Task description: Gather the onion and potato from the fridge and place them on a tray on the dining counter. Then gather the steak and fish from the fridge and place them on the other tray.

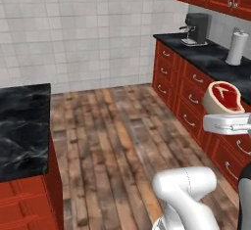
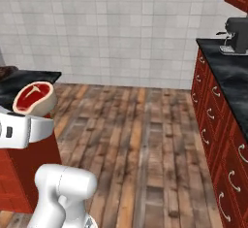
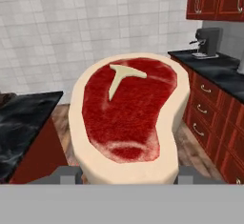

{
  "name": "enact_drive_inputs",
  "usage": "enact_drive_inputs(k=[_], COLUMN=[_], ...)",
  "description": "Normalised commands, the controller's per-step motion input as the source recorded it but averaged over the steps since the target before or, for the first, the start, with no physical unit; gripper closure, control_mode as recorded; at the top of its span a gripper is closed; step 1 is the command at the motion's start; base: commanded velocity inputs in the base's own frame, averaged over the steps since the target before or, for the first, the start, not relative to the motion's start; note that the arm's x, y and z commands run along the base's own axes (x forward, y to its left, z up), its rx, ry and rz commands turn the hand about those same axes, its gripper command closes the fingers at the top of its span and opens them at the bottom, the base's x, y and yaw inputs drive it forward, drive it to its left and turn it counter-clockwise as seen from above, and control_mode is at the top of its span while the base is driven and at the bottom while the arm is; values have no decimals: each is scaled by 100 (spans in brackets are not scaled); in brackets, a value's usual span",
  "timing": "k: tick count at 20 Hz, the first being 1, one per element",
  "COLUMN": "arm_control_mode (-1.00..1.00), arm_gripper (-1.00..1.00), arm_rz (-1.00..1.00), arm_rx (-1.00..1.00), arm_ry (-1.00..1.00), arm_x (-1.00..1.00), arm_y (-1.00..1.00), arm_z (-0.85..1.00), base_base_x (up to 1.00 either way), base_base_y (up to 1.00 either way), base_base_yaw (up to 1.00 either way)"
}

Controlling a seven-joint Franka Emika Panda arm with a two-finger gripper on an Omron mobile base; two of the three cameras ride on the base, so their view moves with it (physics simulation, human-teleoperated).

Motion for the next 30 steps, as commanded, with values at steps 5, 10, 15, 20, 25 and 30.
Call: enact_drive_inputs(k=[5, 10, 15, 20, 25, 30], arm_control_mode=[100, 100, 100, 100, 100, 100], arm_gripper=[100, 100, 100, 100, 100, 100], arm_rz=[0, 0, 0, 0, 0, 0], arm_rx=[0, 0, 0, 0, 0, 0], arm_ry=[0, 0, 0, 0, 0, 0], arm_x=[0, 0, 0, 0, 0, 0], arm_y=[0, 0, 0, 0, 0, 0], arm_z=[0, 0, 0, 0, 0, 0], base_base_x=[98, 85, 62, 34, 23, 32], base_base_y=[-36, -41, -47, -47, -41, -42], base_base_yaw=[18, 26, 33, 38, 38, 37])
